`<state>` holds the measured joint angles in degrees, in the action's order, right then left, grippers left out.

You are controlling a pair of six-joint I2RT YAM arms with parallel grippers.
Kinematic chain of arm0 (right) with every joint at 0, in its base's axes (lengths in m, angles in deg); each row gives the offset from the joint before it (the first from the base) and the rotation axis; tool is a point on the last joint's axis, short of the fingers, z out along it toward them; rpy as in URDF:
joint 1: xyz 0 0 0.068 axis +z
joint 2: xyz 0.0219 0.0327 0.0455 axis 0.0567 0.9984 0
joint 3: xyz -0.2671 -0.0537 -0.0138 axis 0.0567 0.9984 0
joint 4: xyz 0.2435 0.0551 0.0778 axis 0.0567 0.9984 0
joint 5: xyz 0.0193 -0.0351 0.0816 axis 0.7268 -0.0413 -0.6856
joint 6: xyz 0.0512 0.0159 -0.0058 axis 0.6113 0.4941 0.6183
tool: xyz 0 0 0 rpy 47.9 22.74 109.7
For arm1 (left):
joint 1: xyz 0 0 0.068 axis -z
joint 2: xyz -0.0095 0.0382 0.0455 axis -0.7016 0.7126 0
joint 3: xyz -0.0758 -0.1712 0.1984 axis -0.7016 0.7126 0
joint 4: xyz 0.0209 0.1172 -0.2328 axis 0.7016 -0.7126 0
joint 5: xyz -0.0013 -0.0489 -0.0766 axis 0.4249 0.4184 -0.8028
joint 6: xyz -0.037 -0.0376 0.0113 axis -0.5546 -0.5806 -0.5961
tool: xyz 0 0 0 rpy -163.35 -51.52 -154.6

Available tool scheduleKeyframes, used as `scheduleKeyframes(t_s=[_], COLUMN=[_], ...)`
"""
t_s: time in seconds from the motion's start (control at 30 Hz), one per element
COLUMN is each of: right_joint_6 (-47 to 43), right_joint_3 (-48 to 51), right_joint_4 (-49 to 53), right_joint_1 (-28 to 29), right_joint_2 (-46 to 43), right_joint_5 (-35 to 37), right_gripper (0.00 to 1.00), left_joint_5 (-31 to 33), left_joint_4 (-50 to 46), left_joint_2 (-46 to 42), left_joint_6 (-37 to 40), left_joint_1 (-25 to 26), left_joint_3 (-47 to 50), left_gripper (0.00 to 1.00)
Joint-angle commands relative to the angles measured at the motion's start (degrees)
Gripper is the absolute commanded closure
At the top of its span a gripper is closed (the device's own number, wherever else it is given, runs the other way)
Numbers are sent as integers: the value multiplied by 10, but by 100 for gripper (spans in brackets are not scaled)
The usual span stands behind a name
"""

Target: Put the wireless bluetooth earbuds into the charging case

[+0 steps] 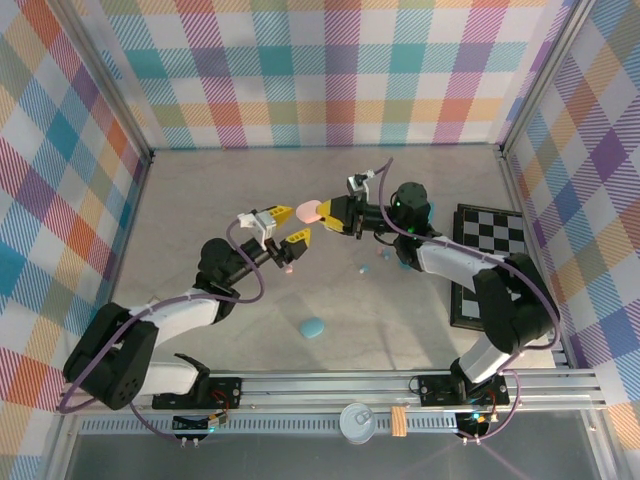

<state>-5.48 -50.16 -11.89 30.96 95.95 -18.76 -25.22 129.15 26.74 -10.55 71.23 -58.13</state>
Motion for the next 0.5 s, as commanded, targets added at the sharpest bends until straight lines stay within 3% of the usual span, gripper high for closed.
scheduleKeyframes(t_s=[0.0, 0.47], right_joint_6=[102, 137], right_joint_3=[4, -5], right_joint_4=[-161, -208], right_joint_1=[5, 32], right_joint_2=[22, 44], right_joint_5=[14, 11], right_gripper=[80, 82], left_joint_5=[-55, -80], left_joint_4=[101, 101], left_joint_2=[16, 35], left_joint_6=[-19, -19], left_joint_1=[-4, -5], left_joint_3=[-18, -52], left_gripper=[37, 52])
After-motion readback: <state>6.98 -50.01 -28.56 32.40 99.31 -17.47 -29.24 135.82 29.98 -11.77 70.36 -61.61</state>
